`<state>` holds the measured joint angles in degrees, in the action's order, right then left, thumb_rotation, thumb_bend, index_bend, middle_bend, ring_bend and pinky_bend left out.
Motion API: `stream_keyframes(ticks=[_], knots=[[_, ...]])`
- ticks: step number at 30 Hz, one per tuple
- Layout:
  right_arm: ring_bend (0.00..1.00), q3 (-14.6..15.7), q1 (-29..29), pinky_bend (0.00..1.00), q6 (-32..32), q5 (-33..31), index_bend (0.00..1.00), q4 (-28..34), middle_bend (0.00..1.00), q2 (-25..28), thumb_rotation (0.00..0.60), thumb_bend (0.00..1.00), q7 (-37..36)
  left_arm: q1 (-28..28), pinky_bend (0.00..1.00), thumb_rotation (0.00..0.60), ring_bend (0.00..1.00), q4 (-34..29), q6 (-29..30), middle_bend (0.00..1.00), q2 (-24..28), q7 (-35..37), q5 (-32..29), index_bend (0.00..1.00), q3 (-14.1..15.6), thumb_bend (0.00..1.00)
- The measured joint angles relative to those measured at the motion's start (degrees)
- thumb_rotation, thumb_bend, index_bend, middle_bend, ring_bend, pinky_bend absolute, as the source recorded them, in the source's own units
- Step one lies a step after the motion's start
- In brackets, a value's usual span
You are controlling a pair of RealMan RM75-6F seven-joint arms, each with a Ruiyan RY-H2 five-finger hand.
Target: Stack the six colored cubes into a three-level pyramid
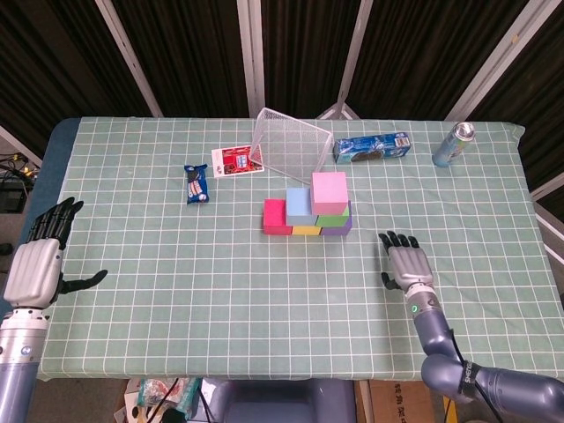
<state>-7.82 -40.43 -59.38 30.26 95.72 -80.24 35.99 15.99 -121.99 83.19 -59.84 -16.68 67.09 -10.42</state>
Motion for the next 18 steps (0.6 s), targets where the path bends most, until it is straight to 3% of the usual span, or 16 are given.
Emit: stream_keyframes(ticks=[18], knots=[[0.0,-2.07,-3.84,0.0,1.08,-4.35,0.0,-3.75,0.0,-4.92,0.6,0.51,0.16,0.04,0.0,0.6,0.0,-0.37,-0.28,0.0,0.22,-0.37,-0.69,0.0,-0.18,0.13]])
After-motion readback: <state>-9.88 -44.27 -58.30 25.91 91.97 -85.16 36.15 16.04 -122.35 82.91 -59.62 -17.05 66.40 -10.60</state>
